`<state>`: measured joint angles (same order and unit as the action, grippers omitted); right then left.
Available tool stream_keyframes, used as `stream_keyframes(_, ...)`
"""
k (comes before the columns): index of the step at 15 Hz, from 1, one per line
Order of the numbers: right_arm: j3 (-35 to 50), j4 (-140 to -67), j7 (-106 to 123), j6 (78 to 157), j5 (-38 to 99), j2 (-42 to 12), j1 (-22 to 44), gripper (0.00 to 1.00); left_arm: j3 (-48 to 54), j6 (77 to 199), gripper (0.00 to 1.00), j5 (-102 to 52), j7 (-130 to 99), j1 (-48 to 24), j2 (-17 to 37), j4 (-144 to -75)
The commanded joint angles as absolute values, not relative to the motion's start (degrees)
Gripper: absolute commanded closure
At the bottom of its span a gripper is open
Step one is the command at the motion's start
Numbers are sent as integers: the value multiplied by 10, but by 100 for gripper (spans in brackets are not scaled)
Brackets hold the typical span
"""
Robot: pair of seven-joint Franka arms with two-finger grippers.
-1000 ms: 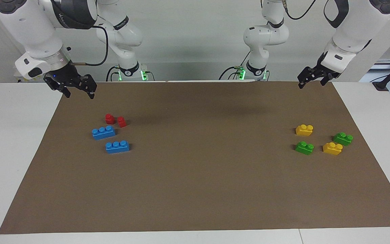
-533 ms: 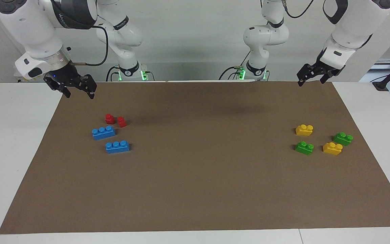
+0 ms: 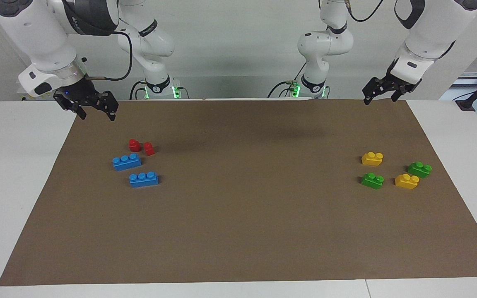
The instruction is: Remove green block with left arm and hold with right
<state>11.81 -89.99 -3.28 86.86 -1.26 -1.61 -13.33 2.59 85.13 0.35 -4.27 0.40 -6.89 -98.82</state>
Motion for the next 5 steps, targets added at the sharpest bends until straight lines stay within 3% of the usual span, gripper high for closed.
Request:
stream_keyframes(1, 124, -893, -27, 872, -20, -22, -140, 10, 20, 839, 0, -3, -36, -5, -77, -988)
stream_keyframes(5, 124, -893, -28, 873, -19, -22, -140, 10, 21, 839, 0, -3, -36, -5, -81, -988)
